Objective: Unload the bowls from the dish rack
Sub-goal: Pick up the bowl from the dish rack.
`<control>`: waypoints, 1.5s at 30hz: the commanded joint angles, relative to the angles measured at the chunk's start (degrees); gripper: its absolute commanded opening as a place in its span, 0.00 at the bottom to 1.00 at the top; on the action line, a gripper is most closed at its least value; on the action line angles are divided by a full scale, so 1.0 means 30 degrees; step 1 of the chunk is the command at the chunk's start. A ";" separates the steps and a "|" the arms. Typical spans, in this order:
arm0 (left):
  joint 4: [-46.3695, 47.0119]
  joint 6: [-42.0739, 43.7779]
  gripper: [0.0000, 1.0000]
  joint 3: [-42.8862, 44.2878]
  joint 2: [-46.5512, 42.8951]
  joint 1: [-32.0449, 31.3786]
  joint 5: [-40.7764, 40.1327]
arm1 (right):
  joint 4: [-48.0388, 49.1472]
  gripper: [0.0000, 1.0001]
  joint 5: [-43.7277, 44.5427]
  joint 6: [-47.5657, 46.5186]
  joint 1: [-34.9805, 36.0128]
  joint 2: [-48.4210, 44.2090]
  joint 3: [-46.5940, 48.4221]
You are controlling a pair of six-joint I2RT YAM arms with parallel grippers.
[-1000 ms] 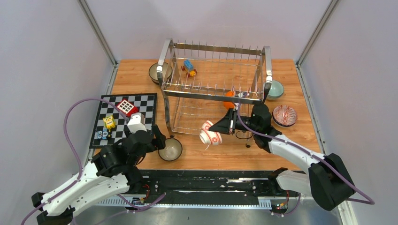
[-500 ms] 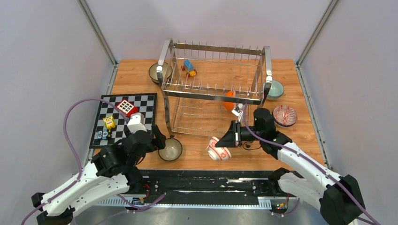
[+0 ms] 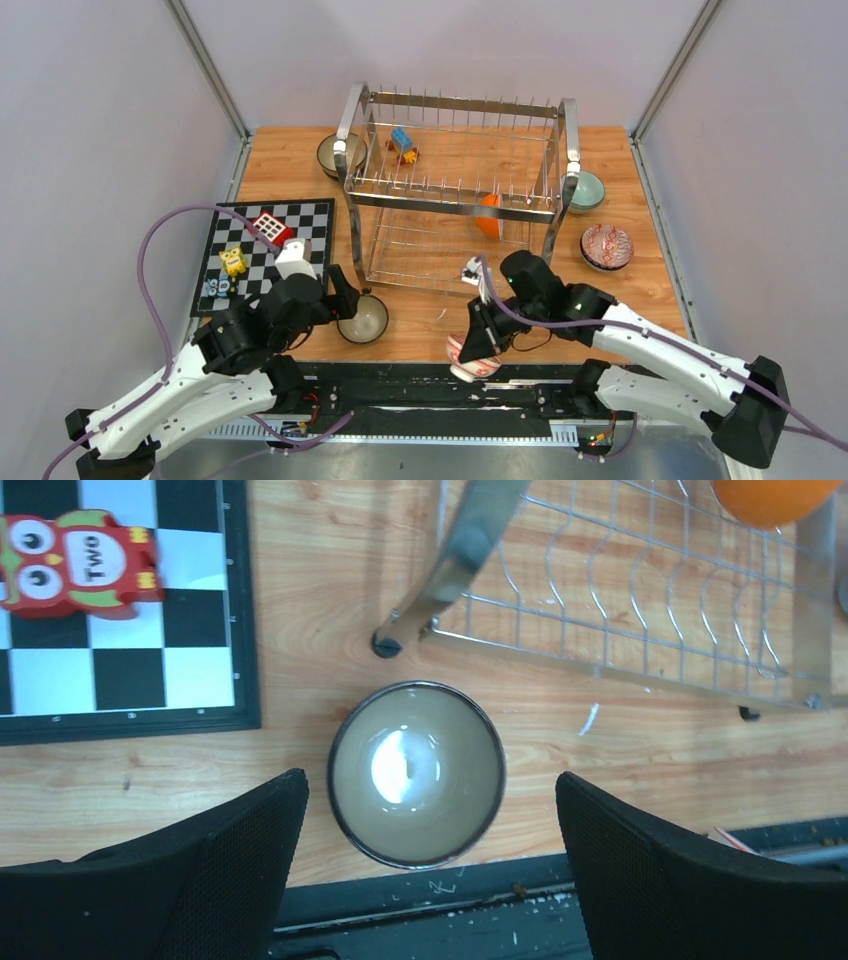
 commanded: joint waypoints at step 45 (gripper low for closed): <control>0.2125 0.5408 0.62 0.3177 0.7679 -0.7457 0.4301 | -0.0309 0.02 2.4822 -1.8379 2.0326 0.5904 0.5767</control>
